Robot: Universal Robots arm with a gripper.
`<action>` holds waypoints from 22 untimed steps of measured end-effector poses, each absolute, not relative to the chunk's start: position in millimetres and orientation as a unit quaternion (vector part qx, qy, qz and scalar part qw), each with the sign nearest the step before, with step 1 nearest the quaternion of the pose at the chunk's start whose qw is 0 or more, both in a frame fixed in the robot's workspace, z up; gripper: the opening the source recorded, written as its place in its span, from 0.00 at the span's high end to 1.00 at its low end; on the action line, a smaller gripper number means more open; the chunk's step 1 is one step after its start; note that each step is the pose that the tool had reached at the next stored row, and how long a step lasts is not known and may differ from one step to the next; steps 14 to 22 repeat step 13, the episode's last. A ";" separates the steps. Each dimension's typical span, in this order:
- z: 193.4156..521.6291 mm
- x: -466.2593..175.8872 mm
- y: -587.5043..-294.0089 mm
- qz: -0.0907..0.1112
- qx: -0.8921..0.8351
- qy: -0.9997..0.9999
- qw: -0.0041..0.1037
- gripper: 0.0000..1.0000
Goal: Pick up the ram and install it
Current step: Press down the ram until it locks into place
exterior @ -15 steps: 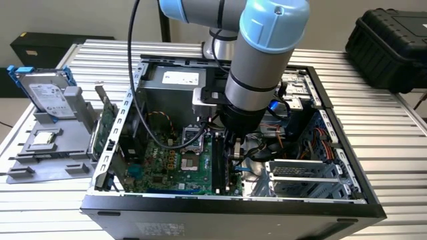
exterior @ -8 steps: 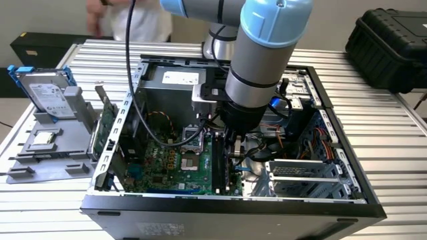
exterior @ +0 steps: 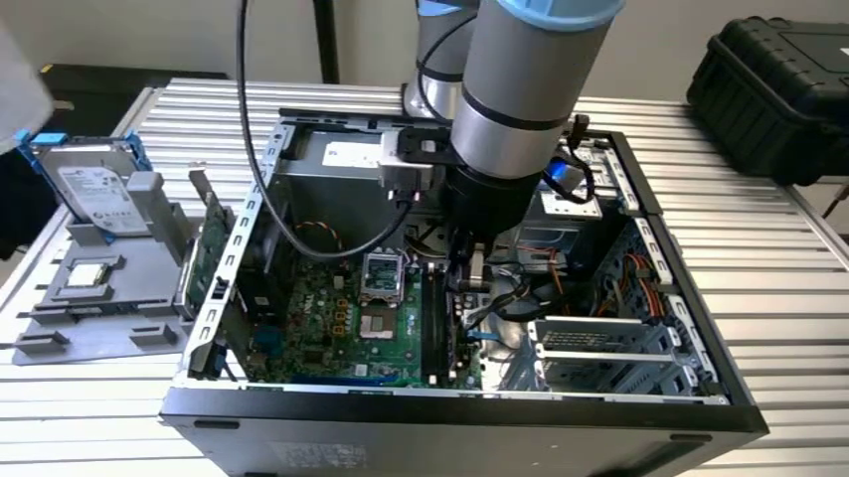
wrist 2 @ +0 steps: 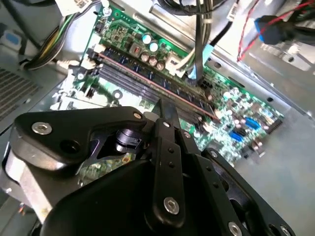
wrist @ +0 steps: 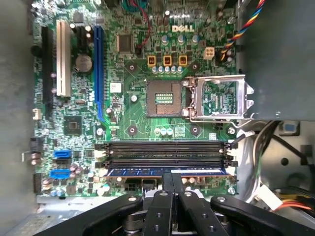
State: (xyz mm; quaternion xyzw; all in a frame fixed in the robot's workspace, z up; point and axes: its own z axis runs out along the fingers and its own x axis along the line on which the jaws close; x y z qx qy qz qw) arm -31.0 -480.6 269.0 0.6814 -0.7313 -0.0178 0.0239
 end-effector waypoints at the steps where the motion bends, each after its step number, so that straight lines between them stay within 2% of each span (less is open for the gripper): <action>1: 273.5 -31.1 -480.6 -0.018 0.681 -0.731 0.024 1.00; 6: 286.6 -31.2 -480.6 -0.018 0.681 -0.731 0.024 1.00; 22: 287.4 -31.2 -480.6 -0.018 0.681 -0.731 0.024 1.00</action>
